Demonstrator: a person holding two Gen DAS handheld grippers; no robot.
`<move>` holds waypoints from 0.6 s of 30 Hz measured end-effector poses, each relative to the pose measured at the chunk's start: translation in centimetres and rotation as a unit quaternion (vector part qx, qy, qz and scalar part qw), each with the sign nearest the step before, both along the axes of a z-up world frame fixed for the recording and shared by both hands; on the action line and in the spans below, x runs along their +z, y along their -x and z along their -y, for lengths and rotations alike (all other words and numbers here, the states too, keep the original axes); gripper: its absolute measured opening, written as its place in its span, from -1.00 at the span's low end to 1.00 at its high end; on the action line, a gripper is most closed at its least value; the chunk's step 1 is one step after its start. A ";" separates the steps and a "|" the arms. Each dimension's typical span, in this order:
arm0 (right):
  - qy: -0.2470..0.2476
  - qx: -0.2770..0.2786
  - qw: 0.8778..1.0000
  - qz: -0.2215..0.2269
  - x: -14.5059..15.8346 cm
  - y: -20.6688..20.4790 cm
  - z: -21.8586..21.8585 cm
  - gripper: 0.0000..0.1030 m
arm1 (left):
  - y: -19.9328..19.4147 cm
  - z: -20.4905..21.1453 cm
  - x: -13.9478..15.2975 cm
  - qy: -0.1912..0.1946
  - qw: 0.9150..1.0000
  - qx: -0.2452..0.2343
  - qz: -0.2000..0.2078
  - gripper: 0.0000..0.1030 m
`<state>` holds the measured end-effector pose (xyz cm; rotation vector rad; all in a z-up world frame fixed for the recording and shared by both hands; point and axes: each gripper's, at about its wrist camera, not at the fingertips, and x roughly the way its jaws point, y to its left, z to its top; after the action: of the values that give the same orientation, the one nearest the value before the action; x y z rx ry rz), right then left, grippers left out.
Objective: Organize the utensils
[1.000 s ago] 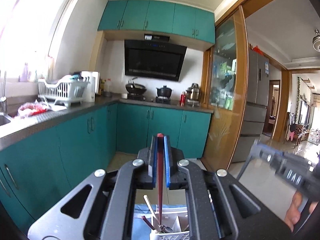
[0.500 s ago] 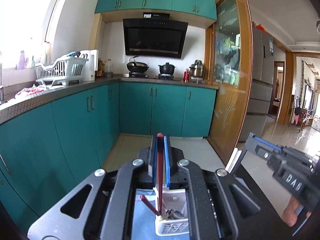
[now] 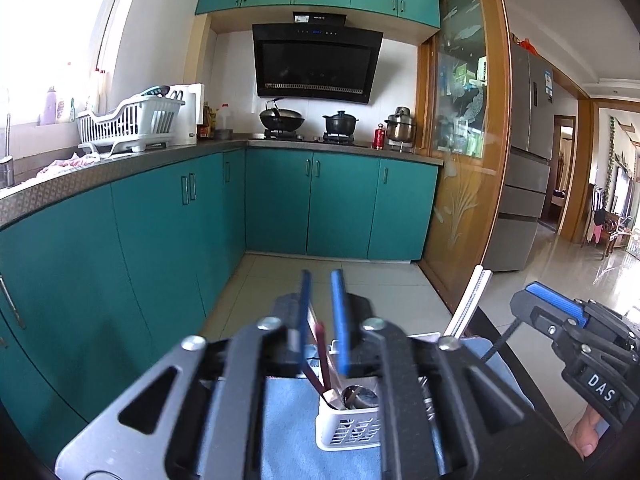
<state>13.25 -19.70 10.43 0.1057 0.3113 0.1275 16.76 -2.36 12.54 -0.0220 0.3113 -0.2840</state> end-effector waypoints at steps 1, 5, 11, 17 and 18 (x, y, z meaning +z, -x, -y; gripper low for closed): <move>-0.004 0.001 1.000 0.002 0.1 0.3 0.1 -0.45 | 0.4 -0.2 0.2 0.001 1.000 0.001 0.005 -0.44; -0.022 0.000 1.000 0.016 0.6 2.0 0.6 -0.10 | 2.6 -0.7 0.9 -0.006 1.000 0.003 0.029 -0.02; -0.045 -0.005 0.999 0.030 0.6 5.6 1.8 0.33 | 6.7 -1.3 0.6 -0.042 0.997 0.006 0.065 0.55; -0.026 -0.041 0.999 0.000 -1.6 9.3 3.3 0.64 | 11.0 -3.9 -1.2 -0.064 0.994 0.058 0.063 0.84; -0.023 -0.052 0.998 -0.008 -2.2 9.8 3.6 0.65 | 11.7 -5.0 -1.8 -0.047 0.996 0.065 0.050 0.86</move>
<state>3.49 -23.30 8.28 0.1687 0.3193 0.0314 5.09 2.67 10.75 0.0653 0.2231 -0.1413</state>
